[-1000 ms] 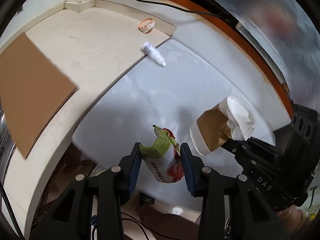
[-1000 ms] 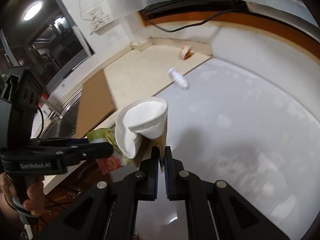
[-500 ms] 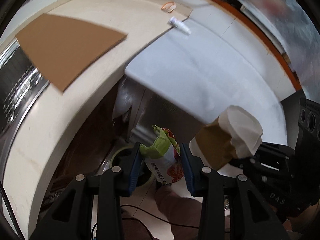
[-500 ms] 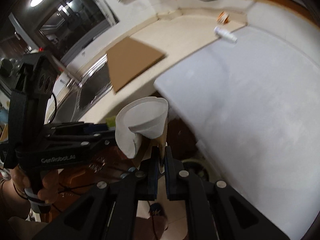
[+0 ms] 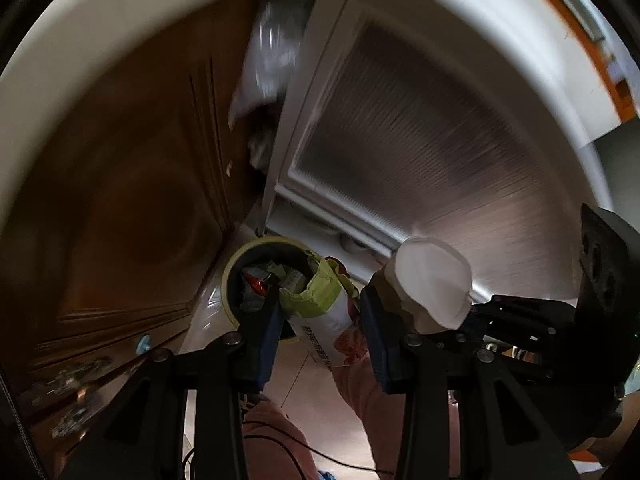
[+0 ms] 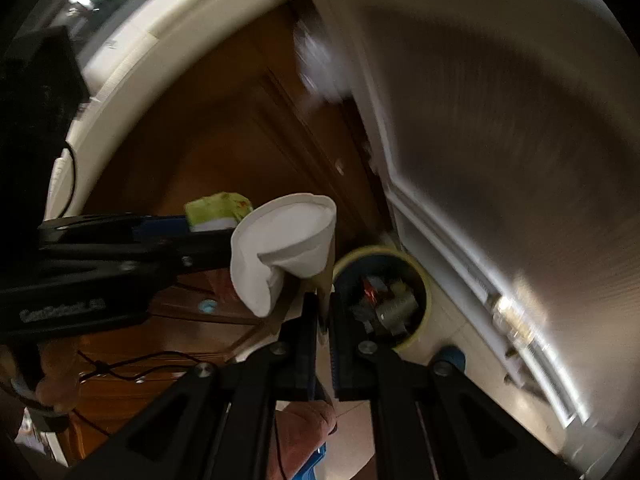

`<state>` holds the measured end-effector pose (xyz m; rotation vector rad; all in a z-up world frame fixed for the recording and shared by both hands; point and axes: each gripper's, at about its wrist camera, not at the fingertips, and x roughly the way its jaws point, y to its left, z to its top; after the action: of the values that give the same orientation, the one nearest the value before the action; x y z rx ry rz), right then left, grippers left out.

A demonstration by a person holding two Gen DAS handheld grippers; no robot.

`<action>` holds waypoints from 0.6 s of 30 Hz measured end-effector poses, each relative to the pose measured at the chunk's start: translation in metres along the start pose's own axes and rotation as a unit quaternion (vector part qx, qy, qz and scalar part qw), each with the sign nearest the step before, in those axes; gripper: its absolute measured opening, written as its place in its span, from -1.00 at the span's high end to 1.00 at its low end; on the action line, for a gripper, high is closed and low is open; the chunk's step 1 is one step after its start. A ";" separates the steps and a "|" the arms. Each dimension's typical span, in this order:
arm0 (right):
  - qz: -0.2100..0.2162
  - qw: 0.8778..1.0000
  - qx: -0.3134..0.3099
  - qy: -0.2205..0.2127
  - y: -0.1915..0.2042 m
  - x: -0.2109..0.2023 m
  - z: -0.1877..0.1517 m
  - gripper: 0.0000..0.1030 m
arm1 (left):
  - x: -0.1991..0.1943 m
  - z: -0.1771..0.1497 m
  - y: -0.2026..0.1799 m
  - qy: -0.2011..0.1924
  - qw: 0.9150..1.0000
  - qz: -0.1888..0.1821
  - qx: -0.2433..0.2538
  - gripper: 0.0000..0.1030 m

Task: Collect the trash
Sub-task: 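Carry the drink carton and paper cup down to the bin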

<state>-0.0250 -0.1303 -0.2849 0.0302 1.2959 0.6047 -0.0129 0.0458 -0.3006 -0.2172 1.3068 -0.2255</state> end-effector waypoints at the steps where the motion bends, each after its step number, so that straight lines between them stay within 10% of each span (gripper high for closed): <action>1: -0.003 1.000 0.010 0.008 -0.006 0.014 -0.005 0.90 | 0.012 -0.003 0.004 0.006 1.000 0.002 0.001 0.28; 18: -0.034 0.991 0.105 0.077 -0.087 0.218 -0.052 0.86 | 0.211 -0.035 0.067 0.057 0.998 0.007 -0.007 0.19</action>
<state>-0.0060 -0.1249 -0.5242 0.1141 1.5005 0.4175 0.0080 0.0491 -0.5237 -0.2095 1.4227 -0.2196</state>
